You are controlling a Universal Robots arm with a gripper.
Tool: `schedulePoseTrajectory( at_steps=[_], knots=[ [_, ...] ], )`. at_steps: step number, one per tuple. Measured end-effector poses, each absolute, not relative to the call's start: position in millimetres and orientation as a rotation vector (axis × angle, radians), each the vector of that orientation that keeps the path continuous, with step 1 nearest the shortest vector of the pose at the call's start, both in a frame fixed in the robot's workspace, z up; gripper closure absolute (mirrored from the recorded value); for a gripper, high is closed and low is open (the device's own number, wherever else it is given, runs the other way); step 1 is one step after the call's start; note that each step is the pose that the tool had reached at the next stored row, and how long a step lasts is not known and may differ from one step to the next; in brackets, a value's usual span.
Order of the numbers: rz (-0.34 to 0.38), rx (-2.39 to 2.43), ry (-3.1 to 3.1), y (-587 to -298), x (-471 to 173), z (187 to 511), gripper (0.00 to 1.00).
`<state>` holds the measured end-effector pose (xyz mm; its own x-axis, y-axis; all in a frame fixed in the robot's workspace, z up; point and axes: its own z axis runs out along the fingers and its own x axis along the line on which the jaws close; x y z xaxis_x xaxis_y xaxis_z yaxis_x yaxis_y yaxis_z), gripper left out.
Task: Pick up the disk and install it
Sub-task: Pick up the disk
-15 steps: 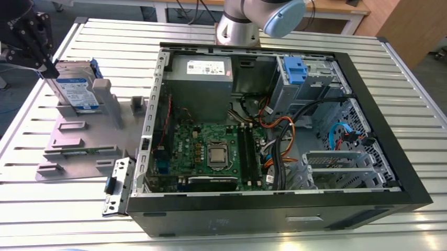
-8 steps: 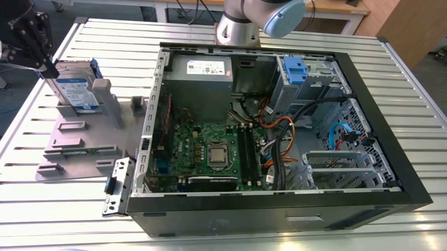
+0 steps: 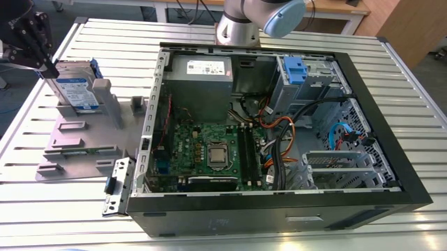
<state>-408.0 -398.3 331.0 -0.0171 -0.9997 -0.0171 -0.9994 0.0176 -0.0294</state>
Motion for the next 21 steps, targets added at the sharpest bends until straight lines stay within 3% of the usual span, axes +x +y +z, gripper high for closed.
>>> schedulePoseTrajectory(
  at_steps=[21],
  knots=[
    [-0.012, -2.252, 2.142, -398.3, -408.0, 331.0, 0.89]
  ],
)
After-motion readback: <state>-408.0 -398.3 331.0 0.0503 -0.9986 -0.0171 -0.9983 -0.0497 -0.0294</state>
